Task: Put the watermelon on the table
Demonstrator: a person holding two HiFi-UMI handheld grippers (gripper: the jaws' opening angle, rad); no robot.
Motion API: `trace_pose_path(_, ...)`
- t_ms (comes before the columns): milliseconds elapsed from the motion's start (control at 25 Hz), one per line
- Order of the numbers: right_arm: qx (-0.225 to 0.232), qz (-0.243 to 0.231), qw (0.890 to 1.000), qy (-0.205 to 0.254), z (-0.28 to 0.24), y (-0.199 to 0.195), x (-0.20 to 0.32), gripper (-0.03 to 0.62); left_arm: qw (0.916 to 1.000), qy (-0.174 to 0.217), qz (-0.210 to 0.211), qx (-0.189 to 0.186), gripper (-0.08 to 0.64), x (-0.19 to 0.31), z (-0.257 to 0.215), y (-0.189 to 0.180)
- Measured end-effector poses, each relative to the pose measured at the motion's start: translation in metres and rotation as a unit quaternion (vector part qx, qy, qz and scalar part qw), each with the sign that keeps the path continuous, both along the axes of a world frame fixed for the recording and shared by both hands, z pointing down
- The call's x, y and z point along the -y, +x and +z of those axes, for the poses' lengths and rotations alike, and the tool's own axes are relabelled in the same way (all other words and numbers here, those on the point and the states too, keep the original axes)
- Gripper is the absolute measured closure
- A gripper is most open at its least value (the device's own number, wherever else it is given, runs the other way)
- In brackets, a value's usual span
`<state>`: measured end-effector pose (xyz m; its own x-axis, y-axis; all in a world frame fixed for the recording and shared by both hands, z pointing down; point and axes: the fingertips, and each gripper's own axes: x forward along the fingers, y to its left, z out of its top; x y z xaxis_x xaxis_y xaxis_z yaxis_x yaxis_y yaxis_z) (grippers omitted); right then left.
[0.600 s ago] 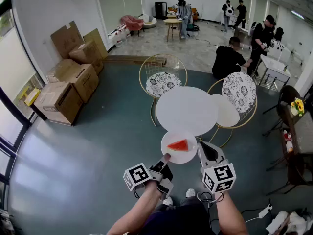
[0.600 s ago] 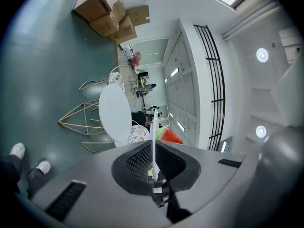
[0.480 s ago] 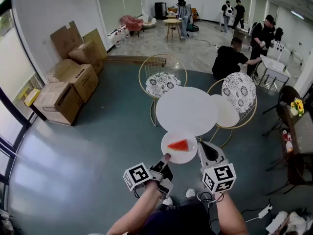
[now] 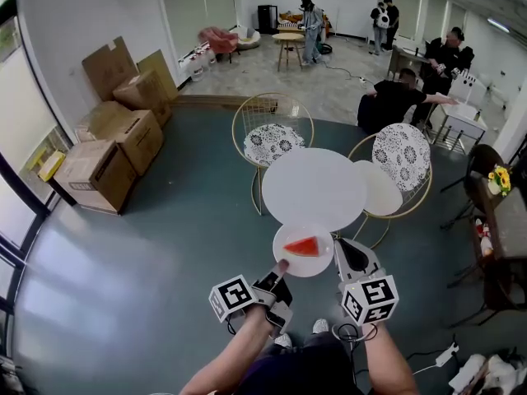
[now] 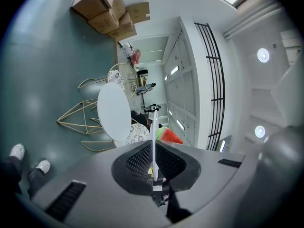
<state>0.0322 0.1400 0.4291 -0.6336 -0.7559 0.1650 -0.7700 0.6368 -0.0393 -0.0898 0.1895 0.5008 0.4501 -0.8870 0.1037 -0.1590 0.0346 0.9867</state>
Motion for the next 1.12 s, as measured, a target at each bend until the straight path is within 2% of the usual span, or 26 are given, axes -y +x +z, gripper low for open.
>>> trace_pose_path(680, -0.006, 0.009, 1.0, -0.002, 0.007, -0.015, 0.03, 0.589, 0.9998, 0.003, 0.021, -0.004, 0.545, 0.031, 0.004, -0.009)
trace_pose_path(1120, 0.002, -0.007, 1.0, -0.004, 0.013, -0.011, 0.101, 0.589, 0.9999, 0.01, 0.005, -0.008, 0.545, 0.091, 0.008, -0.003)
